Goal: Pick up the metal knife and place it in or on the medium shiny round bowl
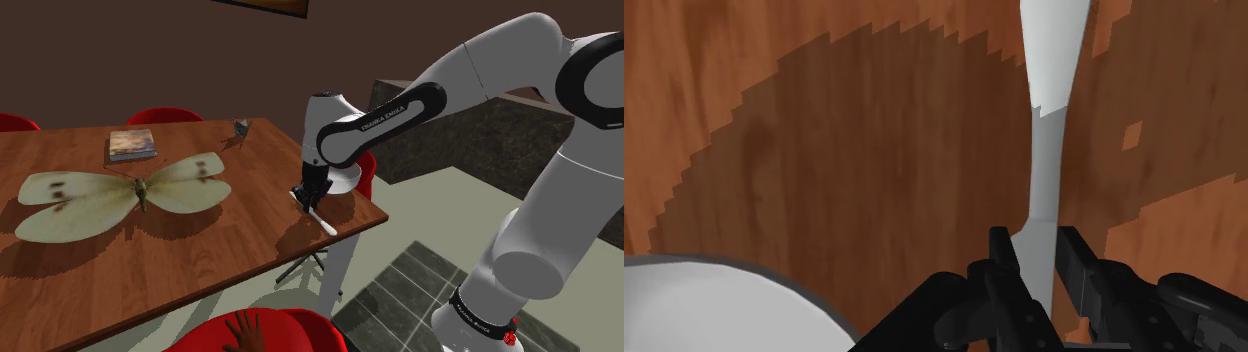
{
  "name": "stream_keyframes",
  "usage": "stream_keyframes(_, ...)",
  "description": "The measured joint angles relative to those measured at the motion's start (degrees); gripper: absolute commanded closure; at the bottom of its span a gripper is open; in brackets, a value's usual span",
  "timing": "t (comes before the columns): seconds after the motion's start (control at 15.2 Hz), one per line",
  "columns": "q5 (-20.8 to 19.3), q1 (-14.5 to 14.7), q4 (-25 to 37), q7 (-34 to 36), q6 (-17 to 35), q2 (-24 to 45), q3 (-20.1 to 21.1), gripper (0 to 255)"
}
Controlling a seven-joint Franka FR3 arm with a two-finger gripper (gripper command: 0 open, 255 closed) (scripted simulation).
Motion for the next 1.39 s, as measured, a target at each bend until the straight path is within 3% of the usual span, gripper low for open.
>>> stream_keyframes(1.39,2.07,0.0,8.75,-1.79,-15.99,-7.46,-0.43,255)
